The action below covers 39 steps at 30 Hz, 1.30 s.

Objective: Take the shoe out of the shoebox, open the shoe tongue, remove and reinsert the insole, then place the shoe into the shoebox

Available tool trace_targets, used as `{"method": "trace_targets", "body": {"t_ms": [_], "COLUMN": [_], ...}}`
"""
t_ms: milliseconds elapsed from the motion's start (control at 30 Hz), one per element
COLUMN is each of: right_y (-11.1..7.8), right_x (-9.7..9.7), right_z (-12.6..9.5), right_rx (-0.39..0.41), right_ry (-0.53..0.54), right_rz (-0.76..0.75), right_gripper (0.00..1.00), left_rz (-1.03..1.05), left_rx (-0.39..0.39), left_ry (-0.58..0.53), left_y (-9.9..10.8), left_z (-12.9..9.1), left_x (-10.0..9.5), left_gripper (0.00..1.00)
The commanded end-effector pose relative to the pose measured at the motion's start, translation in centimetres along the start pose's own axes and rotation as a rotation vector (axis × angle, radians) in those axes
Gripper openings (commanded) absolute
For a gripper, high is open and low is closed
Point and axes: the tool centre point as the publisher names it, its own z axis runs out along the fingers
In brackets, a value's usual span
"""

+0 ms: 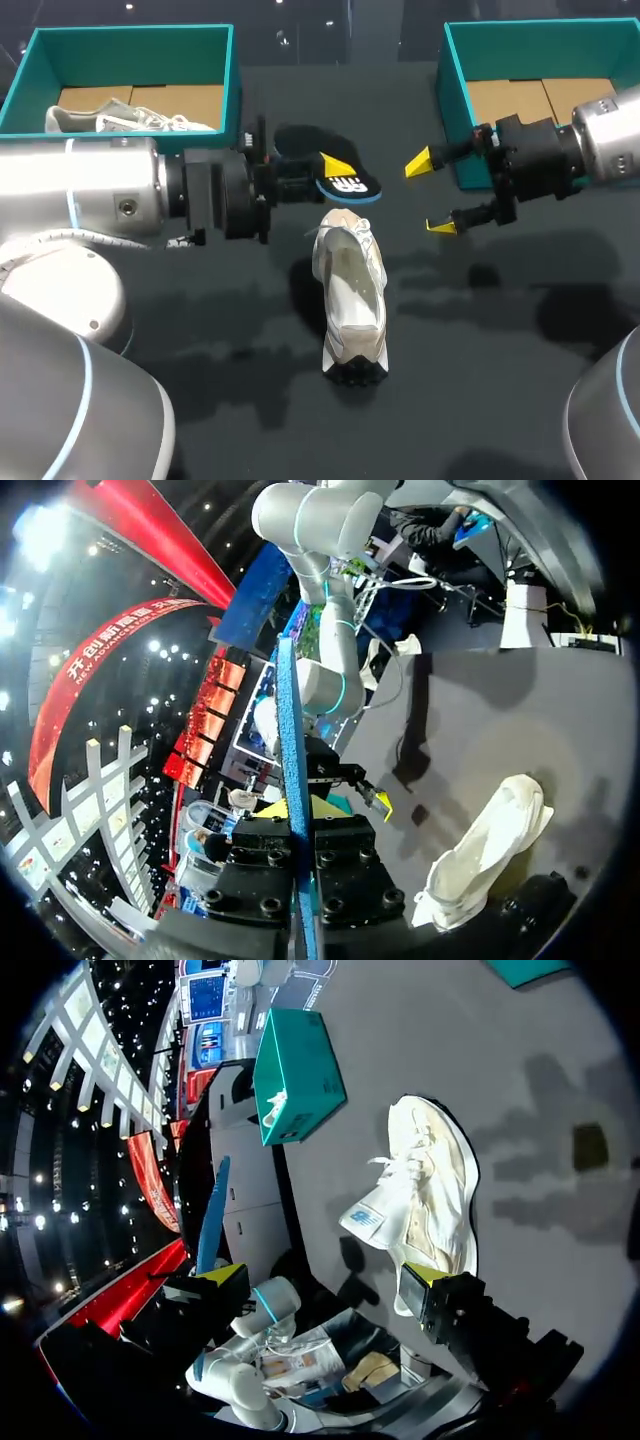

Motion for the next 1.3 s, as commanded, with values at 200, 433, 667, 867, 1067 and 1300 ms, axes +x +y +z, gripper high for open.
{"method": "trace_targets", "body": {"t_ms": [200, 433, 667, 867, 1067, 1300], "right_y": [-0.1, 0.8, 2.3, 3.0, 3.0, 3.8], "right_x": [-0.3, 1.1, 2.7, 2.9, 2.9, 3.3], "right_z": [0.2, 0.2, 0.9, 1.7, 1.7, 2.0], "right_rx": [-0.004, -0.057, -0.097, -0.089, -0.089, -0.091], "right_ry": [0.012, 0.060, 0.103, 0.218, 0.218, 0.240], "right_rz": [0.000, -0.006, -0.004, -0.063, -0.063, -0.122], "right_gripper": [1.00, 1.00, 1.00, 1.00, 1.00, 1.00], "left_rz": [0.005, 0.112, 0.218, 0.332, 0.332, 0.339], "left_rx": [-0.001, -0.034, -0.023, 0.054, 0.054, 0.083], "left_ry": [-0.077, -0.040, -0.033, -0.105, -0.105, -0.087], "left_y": [-0.1, 0.7, 3.5, 4.6, 4.6, 4.4], "left_z": [0.1, 0.6, 0.7, 1.0, 1.0, 1.4], "left_x": [0.8, 1.2, 1.7, 1.3, 1.3, 2.0], "left_gripper": [0.00, 0.00, 0.00, 0.00, 0.00, 0.00]}}
